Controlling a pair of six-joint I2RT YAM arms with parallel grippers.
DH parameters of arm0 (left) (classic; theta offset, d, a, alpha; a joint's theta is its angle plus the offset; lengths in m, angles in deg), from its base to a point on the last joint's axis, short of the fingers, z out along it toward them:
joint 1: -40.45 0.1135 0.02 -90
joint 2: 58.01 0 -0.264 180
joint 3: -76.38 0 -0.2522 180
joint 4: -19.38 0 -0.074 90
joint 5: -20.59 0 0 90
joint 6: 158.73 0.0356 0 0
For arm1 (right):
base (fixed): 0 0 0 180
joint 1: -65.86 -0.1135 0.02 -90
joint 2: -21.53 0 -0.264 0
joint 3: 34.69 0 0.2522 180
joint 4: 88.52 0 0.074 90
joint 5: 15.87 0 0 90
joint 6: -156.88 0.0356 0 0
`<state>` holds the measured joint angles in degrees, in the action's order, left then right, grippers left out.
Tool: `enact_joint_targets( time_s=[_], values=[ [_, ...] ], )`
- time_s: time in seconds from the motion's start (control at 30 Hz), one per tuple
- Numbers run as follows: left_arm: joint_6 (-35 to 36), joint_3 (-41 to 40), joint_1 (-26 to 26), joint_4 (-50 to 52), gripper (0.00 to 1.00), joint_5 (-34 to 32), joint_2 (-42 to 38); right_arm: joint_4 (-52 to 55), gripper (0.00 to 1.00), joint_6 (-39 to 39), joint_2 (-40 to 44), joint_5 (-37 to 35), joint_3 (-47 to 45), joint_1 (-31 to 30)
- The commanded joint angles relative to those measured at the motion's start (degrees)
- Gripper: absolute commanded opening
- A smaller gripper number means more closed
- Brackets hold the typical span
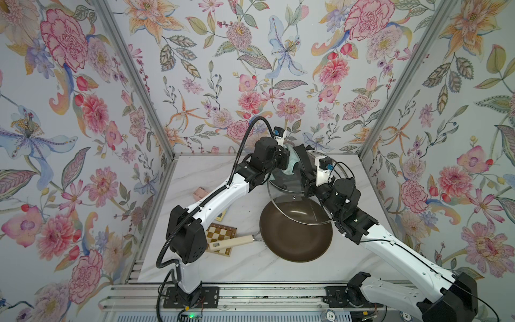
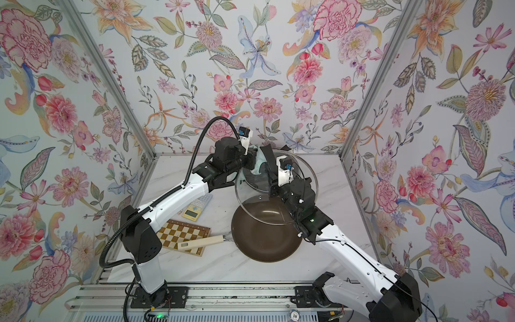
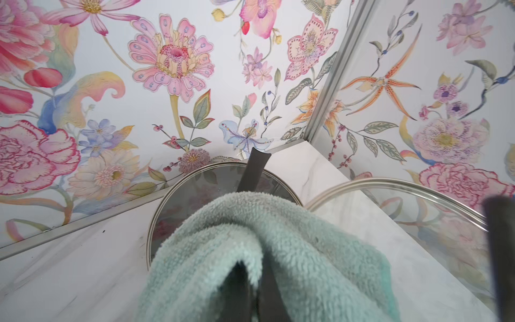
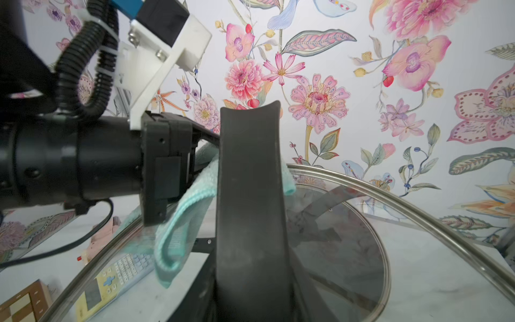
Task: Wipe the pot lid with a cloth
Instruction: Wipe the pot lid.
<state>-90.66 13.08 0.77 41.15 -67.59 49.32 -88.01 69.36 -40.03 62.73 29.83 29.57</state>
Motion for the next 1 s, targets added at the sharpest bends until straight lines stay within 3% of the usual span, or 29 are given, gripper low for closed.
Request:
enact_joint_targets(
  time_s=[0.0,0.23,0.4,0.53,0.7,0.83,0.97],
  values=[
    [-0.4,3.6,1.5,4.4,0.00,-6.5,2.6,-6.9,0.00,-4.2,3.9,3.8,2.0,-0.4],
    [-0.5,1.2,6.9,4.4,0.00,-11.4,-1.9,-4.0,0.00,-16.9,3.3,4.4,1.9,-0.4],
    [5.1,1.3,8.4,2.4,0.00,-7.9,-7.2,-6.9,0.00,-26.2,-0.3,7.0,1.2,0.6],
    [8.8,3.8,8.4,-0.8,0.00,2.5,-10.6,-10.4,0.00,-32.1,-3.7,8.9,0.9,0.5],
    [9.5,11.2,5.6,0.4,0.00,20.6,-7.4,-10.1,0.00,-36.9,-8.6,10.5,3.8,-0.4],
    [8.2,11.5,0.5,-2.9,0.00,28.9,-4.0,-9.4,0.00,-40.5,-11.3,10.3,6.1,-3.3],
    [4.5,13.4,-2.5,-3.5,0.00,32.8,0.8,-11.2,0.00,-43.0,-12.1,9.1,6.2,-5.1]
  ],
)
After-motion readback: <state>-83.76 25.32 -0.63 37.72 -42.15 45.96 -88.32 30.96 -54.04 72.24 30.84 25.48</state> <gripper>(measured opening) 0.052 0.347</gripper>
